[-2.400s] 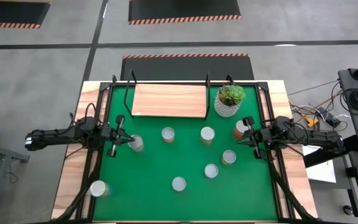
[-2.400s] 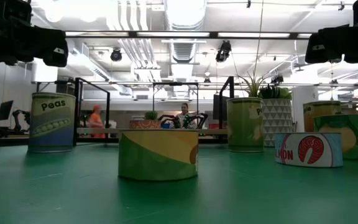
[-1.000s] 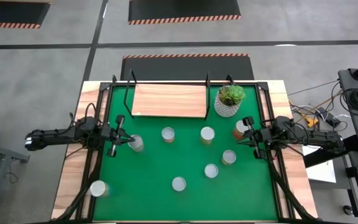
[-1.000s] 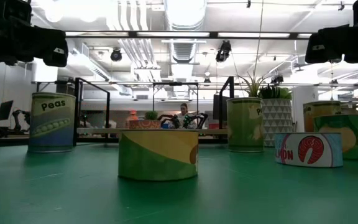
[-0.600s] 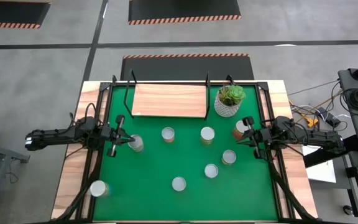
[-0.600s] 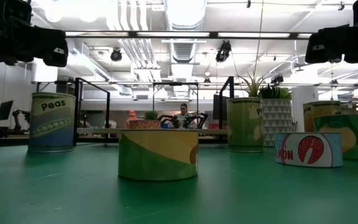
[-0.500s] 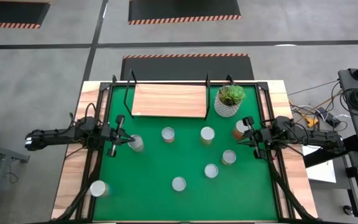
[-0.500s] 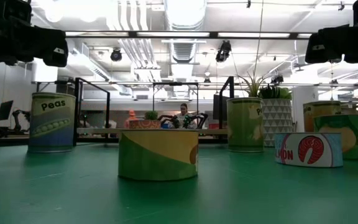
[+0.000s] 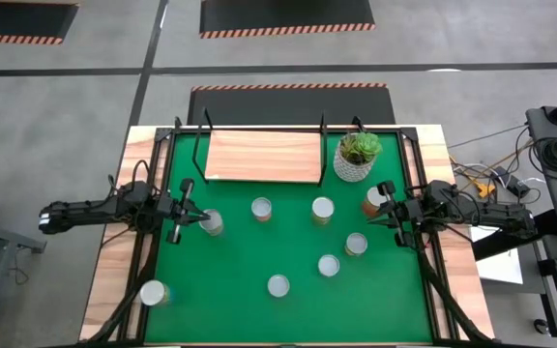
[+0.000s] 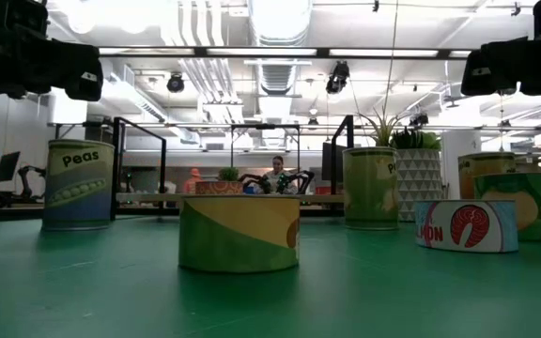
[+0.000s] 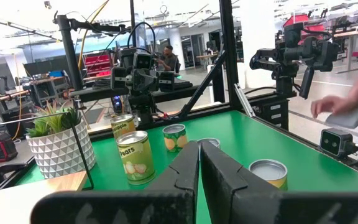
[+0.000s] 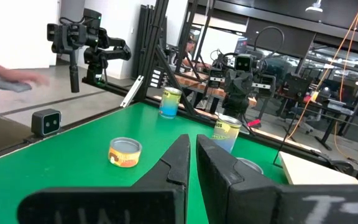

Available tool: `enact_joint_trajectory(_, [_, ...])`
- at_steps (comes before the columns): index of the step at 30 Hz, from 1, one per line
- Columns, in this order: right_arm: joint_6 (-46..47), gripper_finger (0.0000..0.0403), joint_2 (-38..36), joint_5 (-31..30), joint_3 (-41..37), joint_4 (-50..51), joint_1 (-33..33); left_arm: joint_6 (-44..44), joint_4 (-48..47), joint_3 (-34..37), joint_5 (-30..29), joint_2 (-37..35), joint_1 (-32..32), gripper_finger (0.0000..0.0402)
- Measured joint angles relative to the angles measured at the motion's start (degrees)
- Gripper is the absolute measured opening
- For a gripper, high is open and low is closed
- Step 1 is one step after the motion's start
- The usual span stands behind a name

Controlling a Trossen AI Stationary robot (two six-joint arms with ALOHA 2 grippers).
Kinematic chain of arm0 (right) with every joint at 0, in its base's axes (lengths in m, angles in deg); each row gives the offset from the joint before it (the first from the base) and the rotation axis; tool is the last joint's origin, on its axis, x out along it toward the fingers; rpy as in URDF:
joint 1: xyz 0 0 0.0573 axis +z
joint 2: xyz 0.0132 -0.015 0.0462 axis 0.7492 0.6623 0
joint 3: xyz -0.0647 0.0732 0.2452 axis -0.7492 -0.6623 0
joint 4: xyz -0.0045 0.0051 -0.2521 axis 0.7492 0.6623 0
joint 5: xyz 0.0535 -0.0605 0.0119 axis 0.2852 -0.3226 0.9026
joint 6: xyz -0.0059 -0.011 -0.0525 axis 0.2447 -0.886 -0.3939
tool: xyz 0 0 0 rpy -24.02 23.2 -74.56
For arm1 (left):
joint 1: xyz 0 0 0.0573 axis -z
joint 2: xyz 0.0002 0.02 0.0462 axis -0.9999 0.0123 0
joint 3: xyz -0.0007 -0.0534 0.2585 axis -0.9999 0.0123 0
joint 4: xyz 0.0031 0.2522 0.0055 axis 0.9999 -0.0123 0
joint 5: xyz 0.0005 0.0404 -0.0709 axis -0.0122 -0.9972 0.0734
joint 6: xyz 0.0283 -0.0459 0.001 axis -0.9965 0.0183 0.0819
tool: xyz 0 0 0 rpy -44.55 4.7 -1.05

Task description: Pick and place cans onto a shelf

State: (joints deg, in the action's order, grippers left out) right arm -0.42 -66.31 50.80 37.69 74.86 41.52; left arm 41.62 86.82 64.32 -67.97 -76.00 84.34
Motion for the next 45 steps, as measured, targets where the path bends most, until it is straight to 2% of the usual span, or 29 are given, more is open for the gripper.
enact_joint_trajectory(6, [-0.41, 0.0018, 0.01, 0.0, -0.01, 0.0, 0.02, 0.02, 0.0, 0.0, 0.0, 0.02, -0.01, 0.0])
enact_joint_trajectory(11, [-6.25, 0.0018, 0.0, -0.03, 0.0, 0.0, 0.01, 0.02, 0.0, 0.0, 0.0, 0.01, -0.01, 0.0])
enact_joint_trajectory(15, [-5.33, 0.0018, 0.02, -0.03, -0.02, -0.02, 0.0, 0.0, 0.0, 0.0, 0.0, -0.01, -0.02, 0.0])
enact_joint_trajectory(20, [0.78, 0.0018, 0.01, 0.0, 0.0, -0.11, 0.05, 0.32, 1.27, 0.02, -0.53, 0.02, 0.01, 0.0])
enact_joint_trajectory(23, [16.61, 0.0018, 0.02, -0.03, -0.02, -0.13, 0.15, 5.48, 5.96, 0.02, -1.46, -0.01, -0.02, 0.0])
enact_joint_trajectory(25, [23.11, 0.0018, 0.0, -0.22, -0.02, -0.22, 0.13, 10.49, 9.04, 0.02, -1.43, 0.02, -0.01, 0.0])
enact_joint_trajectory(29, [23.51, 0.0018, -0.01, -0.25, -0.01, -0.17, 0.13, 19.54, 14.69, 0.01, -1.47, 0.0, -0.02, 0.0])
enact_joint_trajectory(34, [25.5, 0.0018, -0.01, -0.25, 0.0, -0.66, 0.13, 19.1, 21.31, 0.01, -3.37, -0.01, -0.02, 0.0])
enact_joint_trajectory(38, [25.63, 0.0018, -0.01, -0.25, 0.0, -1.77, 0.13, 16.93, 22.25, 0.02, -3.66, -0.01, 0.01, 0.0])
enact_joint_trajectory(43, [25.36, 0.0018, 0.0, -0.55, -0.01, -2.19, 0.13, 16.55, 21.36, 0.03, -8.72, 0.57, -0.02, 0.0])
enact_joint_trajectory(45, [24.93, 0.0018, -0.01, -2.64, -0.02, -2.76, 0.13, 16.55, 21.28, 0.04, -10.71, 1.44, -0.02, 0.0])
